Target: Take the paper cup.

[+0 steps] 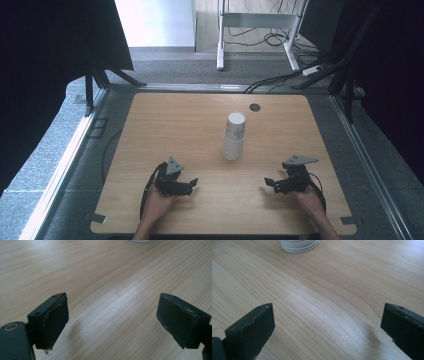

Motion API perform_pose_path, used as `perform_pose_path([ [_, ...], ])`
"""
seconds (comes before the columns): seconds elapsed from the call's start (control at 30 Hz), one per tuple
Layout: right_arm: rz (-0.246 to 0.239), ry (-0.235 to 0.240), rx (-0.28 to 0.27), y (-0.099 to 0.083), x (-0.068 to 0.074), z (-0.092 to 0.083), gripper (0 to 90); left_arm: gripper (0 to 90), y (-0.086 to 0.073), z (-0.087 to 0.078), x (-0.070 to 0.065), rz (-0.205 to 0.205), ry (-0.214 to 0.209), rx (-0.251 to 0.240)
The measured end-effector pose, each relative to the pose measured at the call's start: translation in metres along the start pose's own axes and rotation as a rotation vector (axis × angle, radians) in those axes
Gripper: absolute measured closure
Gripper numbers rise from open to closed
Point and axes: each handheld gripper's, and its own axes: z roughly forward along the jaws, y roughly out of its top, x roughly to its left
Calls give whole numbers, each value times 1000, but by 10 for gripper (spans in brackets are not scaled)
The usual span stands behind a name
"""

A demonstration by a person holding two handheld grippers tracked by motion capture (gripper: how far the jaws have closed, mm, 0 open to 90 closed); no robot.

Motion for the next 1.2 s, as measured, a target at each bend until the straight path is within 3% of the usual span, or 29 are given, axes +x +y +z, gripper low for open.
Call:
perform_pose_path([
  [0.53, -24, 12, -18, 2, 3, 0, 0, 108, 1, 1, -6, 12, -24, -34],
  [1.2, -49, 2, 3, 8, 9, -2, 0, 109, 8, -1, -8, 17, -37, -31],
])
